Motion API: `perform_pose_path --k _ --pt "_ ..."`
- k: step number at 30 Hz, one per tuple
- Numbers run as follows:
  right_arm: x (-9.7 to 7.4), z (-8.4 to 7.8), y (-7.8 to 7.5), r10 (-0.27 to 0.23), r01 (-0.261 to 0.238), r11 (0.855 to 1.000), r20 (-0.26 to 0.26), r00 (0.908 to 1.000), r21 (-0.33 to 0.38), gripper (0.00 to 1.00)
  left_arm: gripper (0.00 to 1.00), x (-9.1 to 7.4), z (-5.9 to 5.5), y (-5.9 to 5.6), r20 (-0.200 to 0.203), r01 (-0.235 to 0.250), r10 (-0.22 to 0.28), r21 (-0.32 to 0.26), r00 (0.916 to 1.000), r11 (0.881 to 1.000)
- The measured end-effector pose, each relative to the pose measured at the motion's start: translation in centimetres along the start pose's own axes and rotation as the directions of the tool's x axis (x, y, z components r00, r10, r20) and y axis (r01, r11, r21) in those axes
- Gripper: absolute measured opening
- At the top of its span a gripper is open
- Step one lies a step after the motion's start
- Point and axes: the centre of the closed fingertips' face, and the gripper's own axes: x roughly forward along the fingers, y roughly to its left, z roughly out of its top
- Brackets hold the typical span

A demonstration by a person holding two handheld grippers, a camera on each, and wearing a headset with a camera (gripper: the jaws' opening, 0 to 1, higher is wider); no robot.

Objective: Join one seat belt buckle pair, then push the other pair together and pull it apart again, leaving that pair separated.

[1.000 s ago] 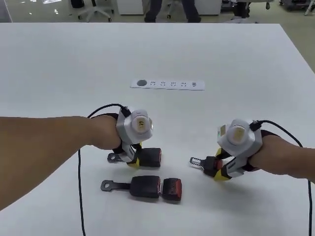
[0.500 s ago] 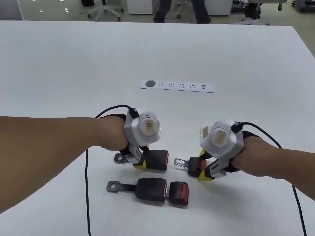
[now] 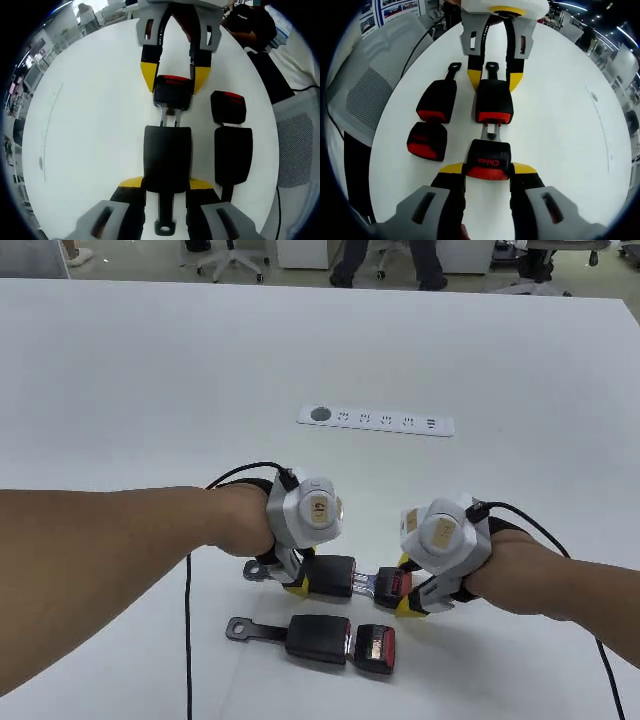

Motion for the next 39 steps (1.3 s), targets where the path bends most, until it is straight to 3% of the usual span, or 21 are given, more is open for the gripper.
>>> perform_pose_path --k 2,3,7,14,20,27,39 --pt "0.2 0.5 0.0 -0.001 0.001 1.0 0.003 1.0 -0.013 0.32 0.3 0.0 0.0 0.0 -0.002 0.001 -0.001 0.002 1.0 1.0" --pt "0.3 0.3 0.0 0.002 -0.002 1.0 -0.016 0.9999 -0.017 0.32 0.3 -0.1 0.0 -0.1 -0.003 0.001 -0.001 0.003 1.0 1.0" --pt "0.4 -0.1 -0.5 0.018 -0.018 1.0 -0.006 0.9998 0.002 0.31 0.3 -0.1 0.1 -0.2 0.002 -0.001 0.001 0.012 1.0 1.0" --pt "0.7 0.2 -0.4 0.025 -0.025 1.0 -0.031 0.9992 0.012 0.31 0.3 -0.2 0.4 -0.4 0.029 0.001 -0.001 0.001 0.9996 1.0" --pt "0.5 0.3 -0.2 0.032 -0.031 0.999 -0.044 0.9985 0.012 0.31 0.29 -0.1 0.8 -0.8 -0.004 0.001 0.0 0.02 1.0 1.0" --pt "0.8 1.2 -0.2 0.03 -0.03 1.0 -0.037 0.9989 0.006 0.3 0.29 -0.2 0.3 -0.4 -0.013 -0.002 0.002 0.016 0.9999 1.0" --pt "0.7 1.5 -0.5 0.023 -0.022 1.0 -0.05 0.9985 0.02 0.3 0.29 -0.2 0.3 -0.5 0.032 -0.003 0.003 0.008 0.9995 1.0"
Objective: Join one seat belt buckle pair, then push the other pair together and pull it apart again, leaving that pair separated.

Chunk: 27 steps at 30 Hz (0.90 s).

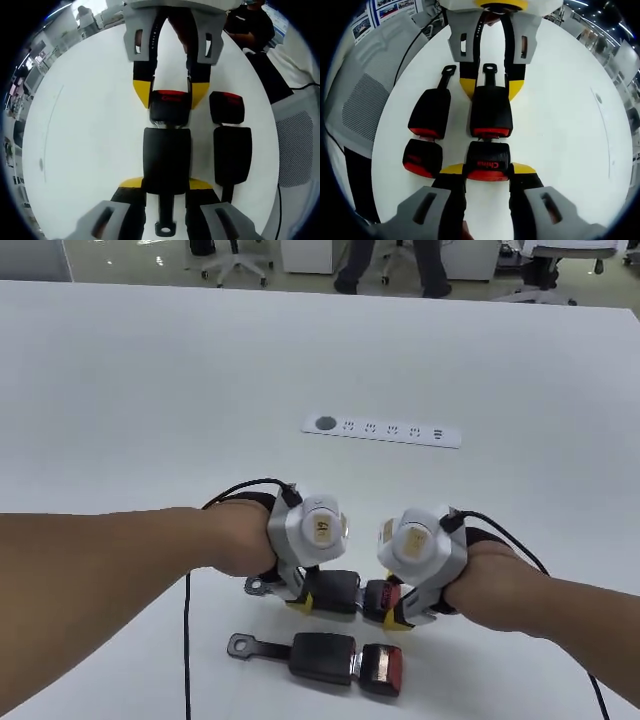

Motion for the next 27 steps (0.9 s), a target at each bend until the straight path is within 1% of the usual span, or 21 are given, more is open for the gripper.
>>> perform_pose_path --k 3,11,21,24,27 --pt "-0.1 0.0 0.0 0.005 -0.005 1.0 0.005 1.0 0.002 0.3 0.29 0.0 0.2 -0.1 -0.009 -0.001 0.001 -0.001 1.0 1.0" --pt "0.2 0.0 -0.1 0.005 -0.005 1.0 0.005 1.0 0.001 0.31 0.29 -0.1 -0.1 0.1 -0.015 -0.001 0.001 -0.002 0.9999 1.0" --pt "0.4 -0.1 0.0 0.005 -0.005 1.0 0.004 1.0 -0.008 0.31 0.29 -0.3 -0.1 -0.2 -0.03 -0.007 0.006 -0.006 0.9995 1.0" --pt "0.3 -0.3 0.1 0.005 -0.004 1.0 0.002 1.0 -0.009 0.31 0.29 -0.2 -0.2 -0.1 -0.025 -0.007 0.007 -0.01 0.9997 1.0" --pt "0.0 -1.0 0.2 0.004 -0.004 1.0 -0.006 1.0 0.001 0.31 0.29 -0.2 -0.3 0.2 -0.009 -0.006 0.005 -0.02 0.9999 1.0"
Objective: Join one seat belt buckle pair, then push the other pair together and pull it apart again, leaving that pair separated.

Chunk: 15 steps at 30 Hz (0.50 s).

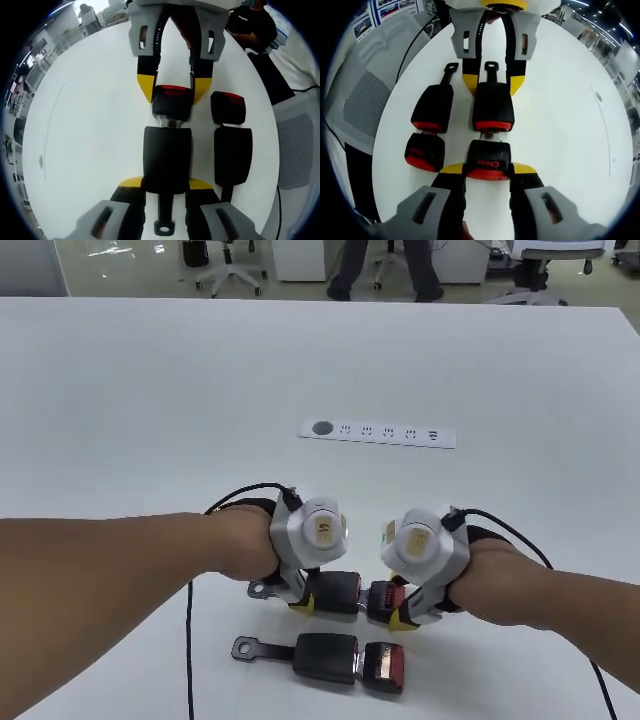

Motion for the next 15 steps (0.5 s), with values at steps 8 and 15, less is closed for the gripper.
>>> perform_pose_path --k 8,15 --pt "-0.2 -0.5 0.2 -0.011 0.01 1.0 0.031 0.9995 0.025 0.31 0.3 0.2 0.0 0.0 0.025 0.001 -0.001 -0.007 0.9997 1.0" --pt "-0.9 -1.9 0.4 -0.024 0.022 0.999 0.027 0.9994 0.041 0.32 0.3 0.2 0.1 -0.1 0.017 -0.001 0.001 -0.005 0.9998 1.0"
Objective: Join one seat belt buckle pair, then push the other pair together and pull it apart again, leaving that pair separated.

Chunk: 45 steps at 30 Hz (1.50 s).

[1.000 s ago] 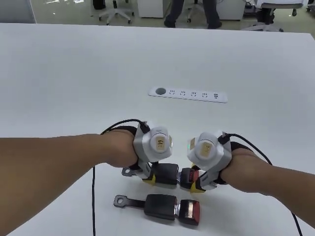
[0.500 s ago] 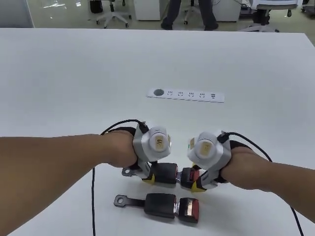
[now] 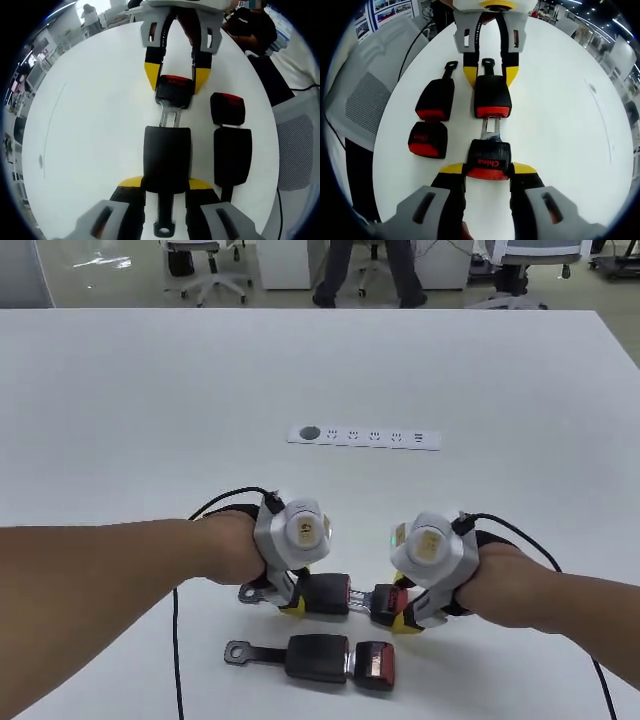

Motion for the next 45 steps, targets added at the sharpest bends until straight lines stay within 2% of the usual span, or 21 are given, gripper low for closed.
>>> perform_pose_path --k 3,12,18,23,25,28,32,39,42,44,45 --pt "-0.7 -1.2 0.1 -0.01 0.01 1.0 -0.012 0.9999 0.014 0.32 0.3 -0.1 0.2 -0.1 -0.005 0.001 -0.001 0.003 1.0 1.0" --pt "-2.8 -4.8 0.5 -0.031 0.033 0.999 -0.052 0.9982 0.039 0.32 0.3 0.1 -0.2 0.2 -0.004 -0.003 0.003 -0.006 1.0 1.0" --pt "-4.1 -7.5 0.7 -0.025 0.03 0.998 -0.09 0.9957 0.048 0.32 0.3 0.0 -0.1 0.2 -0.011 -0.006 0.006 -0.011 0.9999 1.0" --pt "-4.8 -9.1 0.9 -0.016 0.02 0.999 -0.13 0.9914 0.028 0.32 0.3 -0.2 0.0 -0.1 -0.012 -0.01 0.01 -0.014 0.9999 1.0" --pt "-5.0 -9.6 1.2 -0.005 0.012 0.998 -0.133 0.9911 0.054 0.32 0.31 -0.1 0.1 -0.1 -0.013 -0.01 0.01 -0.008 0.9999 1.0" --pt "-5.2 -10.1 0.9 -0.009 0.017 0.998 -0.139 0.9902 0.055 0.33 0.31 -0.2 0.0 0.0 -0.015 -0.012 0.012 -0.007 0.9998 1.0" --pt "-5.2 -10.0 1.0 -0.006 0.015 0.998 -0.147 0.9891 0.065 0.33 0.31 -0.3 0.1 -0.1 -0.019 -0.012 0.011 -0.01 0.9998 1.0" --pt "-5.3 -10.1 1.0 -0.009 0.018 0.999 -0.168 0.9858 0.05 0.33 0.32 -0.4 0.4 -0.2 -0.025 -0.047 0.047 0.002 0.9986 0.999" --pt "-5.4 -10.0 1.1 -0.032 0.04 0.998 -0.177 0.9836 0.043 0.33 0.33 -0.6 0.5 -0.1 -0.03 -0.078 0.079 0.006 0.9965 0.997" --pt "-5.6 -10.0 0.9 -0.061 0.066 0.998 -0.172 0.9831 0.024 0.33 0.37 -0.8 -0.1 -0.4 -0.039 -0.08 0.08 0.011 0.996 0.997" --pt "-5.7 -9.8 1.1 -0.075 0.081 0.996 -0.161 0.9841 0.028 0.34 0.41 -1.0 -0.1 -0.6 -0.012 -0.083 0.082 -0.036 0.9965 0.996"
